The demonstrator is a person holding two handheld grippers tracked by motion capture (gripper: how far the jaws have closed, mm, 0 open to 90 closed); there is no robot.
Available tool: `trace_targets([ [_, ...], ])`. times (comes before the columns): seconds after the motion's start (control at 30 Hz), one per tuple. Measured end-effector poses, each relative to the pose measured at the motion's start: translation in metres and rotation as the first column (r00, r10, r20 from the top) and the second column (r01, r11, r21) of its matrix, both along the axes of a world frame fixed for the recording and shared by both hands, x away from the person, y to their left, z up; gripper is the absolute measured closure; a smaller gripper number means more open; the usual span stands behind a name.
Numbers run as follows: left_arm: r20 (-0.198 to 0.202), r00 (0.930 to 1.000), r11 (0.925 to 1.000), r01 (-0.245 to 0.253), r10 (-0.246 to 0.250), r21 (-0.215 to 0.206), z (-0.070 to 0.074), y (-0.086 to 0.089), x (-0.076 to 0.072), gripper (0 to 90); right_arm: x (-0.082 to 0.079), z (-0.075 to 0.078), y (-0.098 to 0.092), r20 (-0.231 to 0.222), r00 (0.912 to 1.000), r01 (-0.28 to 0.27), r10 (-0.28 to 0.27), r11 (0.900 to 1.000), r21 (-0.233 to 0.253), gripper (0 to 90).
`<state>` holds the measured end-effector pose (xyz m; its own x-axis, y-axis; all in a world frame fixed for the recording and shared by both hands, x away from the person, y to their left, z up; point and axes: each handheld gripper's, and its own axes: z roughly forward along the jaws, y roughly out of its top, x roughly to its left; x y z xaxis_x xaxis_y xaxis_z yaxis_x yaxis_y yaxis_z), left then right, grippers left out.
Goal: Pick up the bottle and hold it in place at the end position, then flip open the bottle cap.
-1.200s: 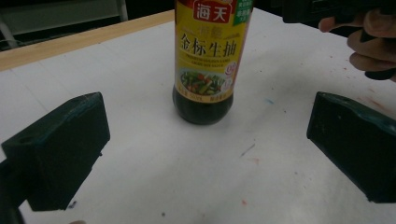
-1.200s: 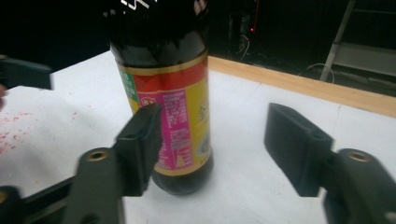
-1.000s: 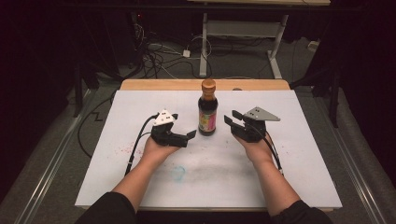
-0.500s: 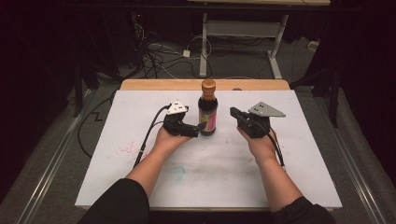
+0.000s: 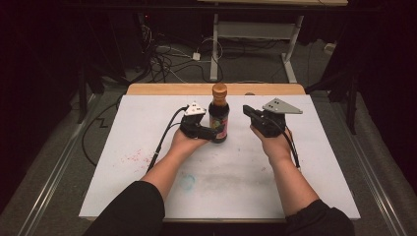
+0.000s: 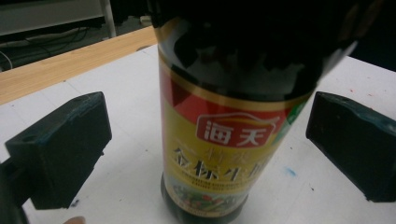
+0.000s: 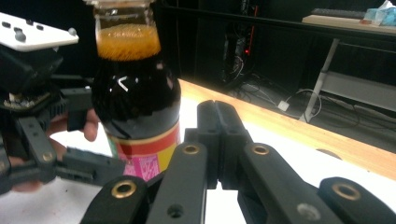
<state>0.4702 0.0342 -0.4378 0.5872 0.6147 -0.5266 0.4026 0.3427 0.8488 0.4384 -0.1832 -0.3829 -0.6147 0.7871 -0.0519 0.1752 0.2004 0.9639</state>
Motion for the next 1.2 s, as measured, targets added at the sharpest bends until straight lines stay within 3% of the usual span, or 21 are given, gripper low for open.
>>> trace_targets([
  [0.17, -0.013, 0.9999, 0.9999, 0.007, -0.007, -0.008, -0.004, -0.007, 0.005, 1.4, 0.006, 0.006, 0.005, 0.001, 1.0, -0.007, 0.007, 1.0, 0.004, 90.0],
  [0.33, -0.016, 0.9997, 0.9999, 0.016, -0.016, -0.002, -0.011, -0.011, 0.006, 8.9, 0.009, 0.011, 0.012, 0.009, 0.9999, -0.012, 0.012, 1.0, -0.001, 90.0],
  [0.37, -0.02, 0.9995, 0.9997, 0.024, -0.024, -0.005, -0.012, -0.012, 0.005, 13.8, 0.009, 0.013, 0.015, 0.005, 0.9998, -0.017, 0.017, 1.0, -0.002, 90.0],
  [0.43, -0.003, 0.9996, 0.9996, 0.027, -0.027, 0.003, -0.013, -0.013, 0.004, 15.5, 0.01, 0.014, 0.016, 0.008, 0.9998, -0.02, 0.02, 1.0, -0.005, 90.0],
  [0.47, 0.001, 0.9994, 0.9994, 0.035, -0.035, 0.0, -0.013, -0.014, 0.003, 21.3, 0.01, 0.015, 0.018, 0.006, 0.9997, -0.023, 0.023, 1.0, -0.007, 90.0],
  [0.57, 0.02, 0.9997, 0.9998, 0.013, -0.013, 0.014, -0.013, -0.015, 0.003, 26.3, 0.011, 0.017, 0.02, 0.002, 0.9997, -0.025, 0.025, 1.0, -0.008, 90.0],
  [1.2, 0.044, 0.999, 0.9993, -0.002, 0.001, 0.038, -0.014, -0.016, 0.0, 27.9, 0.011, 0.031, 0.026, 0.004, 0.9989, -0.046, 0.046, 0.999, -0.022, 90.0],
])
